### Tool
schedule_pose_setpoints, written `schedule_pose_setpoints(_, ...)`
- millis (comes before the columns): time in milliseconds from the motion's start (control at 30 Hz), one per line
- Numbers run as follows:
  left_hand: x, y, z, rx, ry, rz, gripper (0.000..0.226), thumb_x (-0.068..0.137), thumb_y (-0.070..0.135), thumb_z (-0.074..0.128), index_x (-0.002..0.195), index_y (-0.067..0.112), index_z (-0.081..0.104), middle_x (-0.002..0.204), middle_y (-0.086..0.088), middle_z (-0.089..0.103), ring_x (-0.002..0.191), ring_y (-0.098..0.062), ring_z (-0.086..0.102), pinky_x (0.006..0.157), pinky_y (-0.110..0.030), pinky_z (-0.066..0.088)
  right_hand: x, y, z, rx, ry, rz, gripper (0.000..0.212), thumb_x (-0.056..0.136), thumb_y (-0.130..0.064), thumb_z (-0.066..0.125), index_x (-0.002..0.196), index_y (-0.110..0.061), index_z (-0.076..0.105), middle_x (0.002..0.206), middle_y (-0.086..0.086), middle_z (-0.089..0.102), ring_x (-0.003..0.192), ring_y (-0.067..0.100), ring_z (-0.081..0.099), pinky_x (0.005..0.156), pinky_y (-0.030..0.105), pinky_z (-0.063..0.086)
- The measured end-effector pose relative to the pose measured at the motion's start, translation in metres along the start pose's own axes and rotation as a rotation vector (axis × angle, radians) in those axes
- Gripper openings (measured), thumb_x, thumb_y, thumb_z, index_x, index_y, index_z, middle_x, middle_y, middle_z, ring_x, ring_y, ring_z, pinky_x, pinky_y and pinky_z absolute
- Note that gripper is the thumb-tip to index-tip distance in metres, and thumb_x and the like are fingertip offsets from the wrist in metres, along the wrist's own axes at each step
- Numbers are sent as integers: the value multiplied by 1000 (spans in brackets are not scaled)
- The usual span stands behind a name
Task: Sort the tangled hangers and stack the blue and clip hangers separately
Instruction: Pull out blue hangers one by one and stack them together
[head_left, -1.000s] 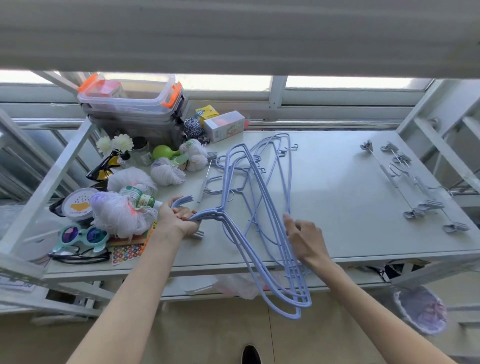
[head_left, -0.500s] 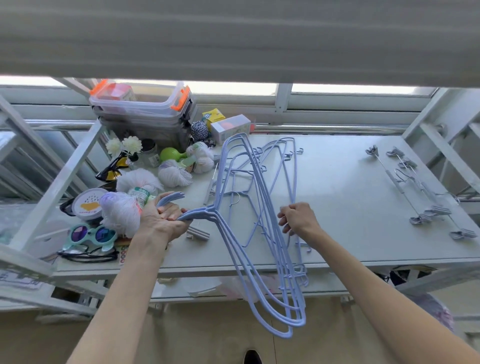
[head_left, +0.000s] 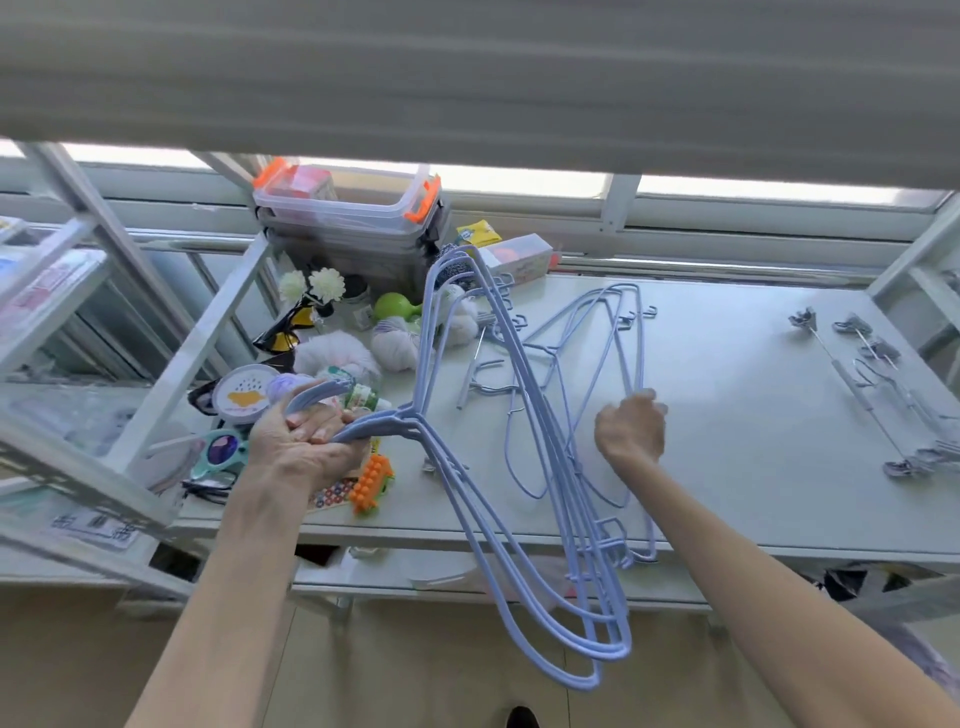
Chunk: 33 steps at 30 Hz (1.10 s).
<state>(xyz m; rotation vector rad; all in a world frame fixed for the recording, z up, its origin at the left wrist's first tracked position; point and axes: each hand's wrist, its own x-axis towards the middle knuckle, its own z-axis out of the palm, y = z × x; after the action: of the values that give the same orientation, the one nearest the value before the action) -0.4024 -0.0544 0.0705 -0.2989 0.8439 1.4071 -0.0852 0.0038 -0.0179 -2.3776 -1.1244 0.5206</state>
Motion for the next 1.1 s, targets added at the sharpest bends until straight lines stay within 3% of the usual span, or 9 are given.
schedule_pose_setpoints(67, -4, 8, -6, -19, -29, -32, 66, 99, 29, 35, 34, 20, 27, 29, 6, 22, 26, -8, 17, 63, -12, 40, 3, 4, -4, -49, 4, 78, 51, 91, -18, 57, 130, 7, 36, 133, 31, 42, 123, 44, 46, 101, 45, 41)
schedule_pose_setpoints(167, -5, 12, -9, -35, -66, -43, 66, 98, 28, 36, 33, 20, 27, 28, 7, 23, 26, -7, 17, 51, -12, 44, 9, 14, -8, -91, -69, 124, 50, 89, -15, 58, 130, 7, 40, 136, 30, 43, 127, 43, 42, 104, 45, 39)
schedule_pose_setpoints(333, -2, 13, -9, -12, -55, -51, 67, 100, 28, 34, 34, 20, 27, 30, 7, 23, 28, -8, 17, 63, -13, 39, 10, 25, -11, -14, 25, 58, 32, 90, -6, 49, 118, 9, 49, 124, 30, 54, 120, 44, 49, 95, 44, 44)
schedule_pose_setpoints(400, 0, 11, -9, -10, -47, -53, 65, 99, 29, 37, 35, 20, 27, 30, 7, 23, 28, -9, 17, 77, -13, 39, 8, 27, -12, 50, 63, 45, 24, 91, -3, 46, 113, 6, 50, 114, 27, 59, 108, 44, 56, 81, 42, 45)
schedule_pose_setpoints(467, 0, 7, -7, -4, -46, -56, 64, 99, 32, 38, 37, 21, 26, 31, 7, 23, 28, -8, 17, 75, -18, 46, 7, 29, -13, 90, 87, 21, 17, 90, -2, 44, 105, 2, 51, 98, 22, 58, 93, 41, 58, 70, 37, 41)
schedule_pose_setpoints(567, 0, 1, -5, -42, -58, -78, 63, 99, 29, 38, 38, 20, 26, 30, 7, 23, 26, -8, 17, 81, -11, 42, 6, 34, -15, 128, 122, 5, 8, 88, 1, 41, 91, -3, 48, 78, 11, 51, 75, 35, 53, 62, 34, 36)
schedule_pose_setpoints(667, -2, -4, -1, -55, -80, -114, 63, 97, 23, 40, 36, 19, 26, 28, 6, 22, 24, -10, 18, 48, -15, 49, 6, 38, -19, 158, 163, -4, 9, 87, 1, 41, 84, -6, 46, 67, 3, 43, 68, 33, 49, 59, 33, 34)
schedule_pose_setpoints(967, 2, -23, -7, -55, -85, -150, 63, 95, 19, 42, 34, 20, 25, 29, 6, 21, 26, -10, 16, 51, -17, 47, -12, 59, -41, 226, 247, -32, 8, 90, -1, 46, 85, 2, 52, 77, 14, 55, 72, 31, 49, 64, 32, 36)
schedule_pose_setpoints(1100, 4, -40, -6, -47, -68, -144, 63, 97, 21, 31, 34, 17, 29, 30, 5, 20, 25, -10, 15, 53, -19, 47, -24, 72, -52, 246, 288, 30, 9, 90, -1, 48, 86, 5, 54, 75, 11, 53, 73, 30, 48, 64, 32, 35)
